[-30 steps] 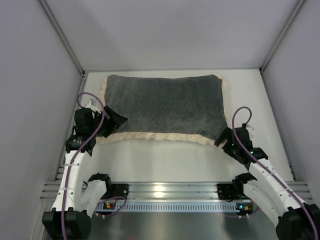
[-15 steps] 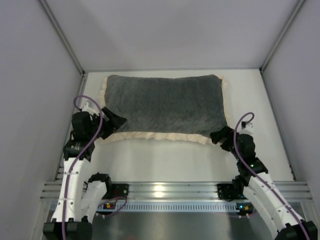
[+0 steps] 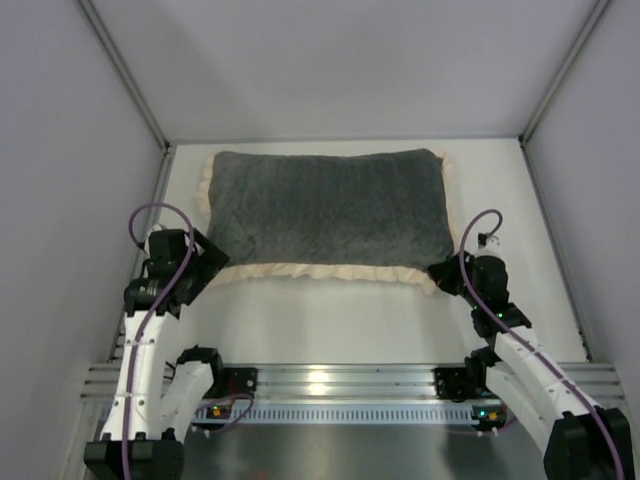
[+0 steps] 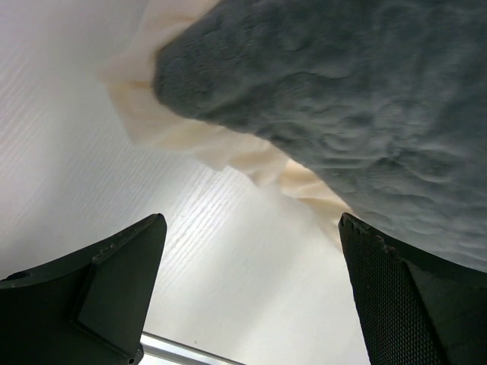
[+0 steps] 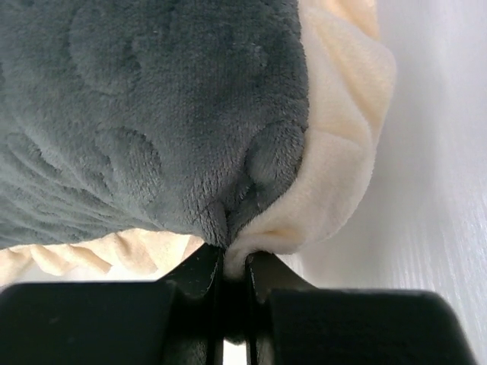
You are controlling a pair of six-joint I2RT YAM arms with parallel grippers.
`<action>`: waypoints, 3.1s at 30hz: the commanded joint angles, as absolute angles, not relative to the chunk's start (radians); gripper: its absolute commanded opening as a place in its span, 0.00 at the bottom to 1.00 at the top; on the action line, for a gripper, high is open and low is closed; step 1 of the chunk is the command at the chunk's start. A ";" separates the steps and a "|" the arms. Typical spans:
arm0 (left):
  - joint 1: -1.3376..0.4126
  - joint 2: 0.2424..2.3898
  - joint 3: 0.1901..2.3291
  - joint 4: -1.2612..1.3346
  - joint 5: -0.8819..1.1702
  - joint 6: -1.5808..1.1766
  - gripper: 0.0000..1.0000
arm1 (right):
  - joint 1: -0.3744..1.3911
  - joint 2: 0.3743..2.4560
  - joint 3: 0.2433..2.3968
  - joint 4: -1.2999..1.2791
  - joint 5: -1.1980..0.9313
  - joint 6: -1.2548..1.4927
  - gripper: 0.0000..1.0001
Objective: Remove the pillowcase from the pillow
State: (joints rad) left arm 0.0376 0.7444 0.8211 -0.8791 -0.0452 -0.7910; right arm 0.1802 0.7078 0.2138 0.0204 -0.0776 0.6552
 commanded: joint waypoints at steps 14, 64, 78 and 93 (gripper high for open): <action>0.089 0.715 0.675 -0.816 -0.229 -1.098 0.99 | 0.123 0.548 0.250 0.068 -0.250 0.724 0.00; 0.224 0.593 0.515 -0.119 0.178 -1.080 0.00 | 0.011 0.431 0.516 -0.230 -0.401 0.664 0.00; 0.175 0.458 1.336 -0.672 0.327 -0.919 0.00 | 0.011 0.406 1.262 -0.681 -0.367 0.666 0.00; 0.144 1.060 1.069 -0.431 0.347 -0.963 0.00 | 0.011 1.065 1.103 -0.258 -0.270 0.626 0.08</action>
State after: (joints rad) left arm 0.1688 0.9997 1.1187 -0.5491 0.3393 -0.9409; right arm 0.0231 0.9768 1.1030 -0.4976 -0.3092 0.6823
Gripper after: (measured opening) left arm 0.022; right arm 0.054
